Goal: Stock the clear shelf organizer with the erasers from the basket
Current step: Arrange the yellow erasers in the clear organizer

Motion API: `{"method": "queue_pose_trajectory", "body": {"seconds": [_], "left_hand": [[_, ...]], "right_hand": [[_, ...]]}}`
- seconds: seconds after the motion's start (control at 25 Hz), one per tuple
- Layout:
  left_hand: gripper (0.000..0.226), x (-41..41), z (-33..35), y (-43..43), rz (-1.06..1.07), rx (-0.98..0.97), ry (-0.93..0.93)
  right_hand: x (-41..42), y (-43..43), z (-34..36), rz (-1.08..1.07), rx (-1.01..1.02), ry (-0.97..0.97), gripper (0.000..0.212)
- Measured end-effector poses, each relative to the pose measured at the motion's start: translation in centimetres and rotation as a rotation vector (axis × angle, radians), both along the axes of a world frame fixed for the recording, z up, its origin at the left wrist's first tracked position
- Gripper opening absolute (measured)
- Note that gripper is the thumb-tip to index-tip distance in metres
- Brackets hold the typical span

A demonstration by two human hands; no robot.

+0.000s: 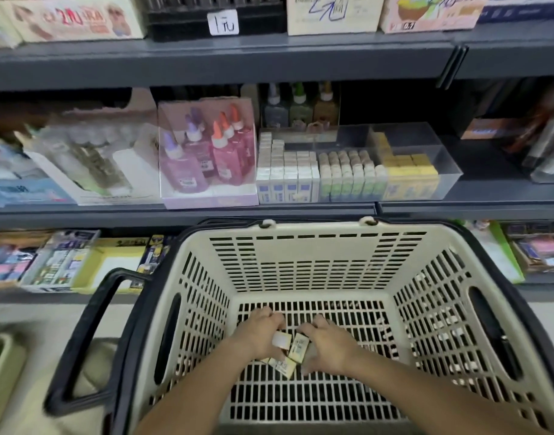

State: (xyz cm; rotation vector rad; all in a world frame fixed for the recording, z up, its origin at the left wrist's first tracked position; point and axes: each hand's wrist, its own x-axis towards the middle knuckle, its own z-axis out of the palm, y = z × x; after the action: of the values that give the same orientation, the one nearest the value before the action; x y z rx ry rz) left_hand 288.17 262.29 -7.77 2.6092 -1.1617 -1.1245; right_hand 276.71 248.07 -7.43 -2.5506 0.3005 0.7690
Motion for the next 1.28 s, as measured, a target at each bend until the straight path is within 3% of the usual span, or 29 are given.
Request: {"method": "queue_pose_trajectory", "body": {"seconds": [0.24, 0.4, 0.48, 0.56, 0.64, 0.72, 0.84, 0.96, 1.08, 1.16, 1.28], "left_hand": [[0.02, -0.1, 0.3, 0.0, 0.093, -0.091, 0.013], [0.012, 0.5, 1.2, -0.5, 0.335, -0.157, 0.173], [0.009, 0.7, 1.9, -1.1, 0.614, -0.254, 0.419], [0.018, 0.7, 2.7, -1.4, 0.839, -0.328, 0.813], [0.025, 0.9, 3.3, -1.2, 0.855, -0.354, 1.1], [0.028, 1.4, 3.6, -0.7, 0.813, -0.35, 1.199], [0.036, 2.1, 3.4, 0.6, 0.896, -0.315, 1.112], [0.033, 2.8, 2.7, 1.8, 1.045, -0.332, 0.925], [0.029, 3.3, 2.5, 2.1, 1.166, -0.42, 0.877], [0.026, 3.4, 2.5, 1.9, 1.205, -0.458, 0.911], [0.022, 3.4, 2.2, 1.6, 1.241, -0.48, 0.92]], "right_hand": [[0.4, 0.7, -0.5, -0.078, 0.03, -0.069, 0.066], [0.6, -0.6, 0.7, -0.226, 0.232, -0.167, 0.046], [1.1, -0.8, 1.7, -0.318, 0.349, -0.239, 0.045], [1.4, -0.5, 2.4, -0.356, 0.415, -0.312, 0.046], [1.6, 0.2, 2.8, -0.357, 0.442, -0.355, 0.047], [1.9, 0.8, 3.1, -0.365, 0.477, -0.36, 0.048], [1.8, 1.8, 2.9, -0.329, 0.417, -0.27, 0.052], [1.1, 4.1, 1.3, -0.022, 0.094, -0.084, 0.061], [0.8, 5.8, 0.8, 0.197, -0.124, -0.045, 0.042], [1.2, 5.7, 1.0, 0.127, -0.108, -0.074, 0.031], [2.2, 6.1, 1.3, -0.065, 0.013, -0.156, 0.032]]}}
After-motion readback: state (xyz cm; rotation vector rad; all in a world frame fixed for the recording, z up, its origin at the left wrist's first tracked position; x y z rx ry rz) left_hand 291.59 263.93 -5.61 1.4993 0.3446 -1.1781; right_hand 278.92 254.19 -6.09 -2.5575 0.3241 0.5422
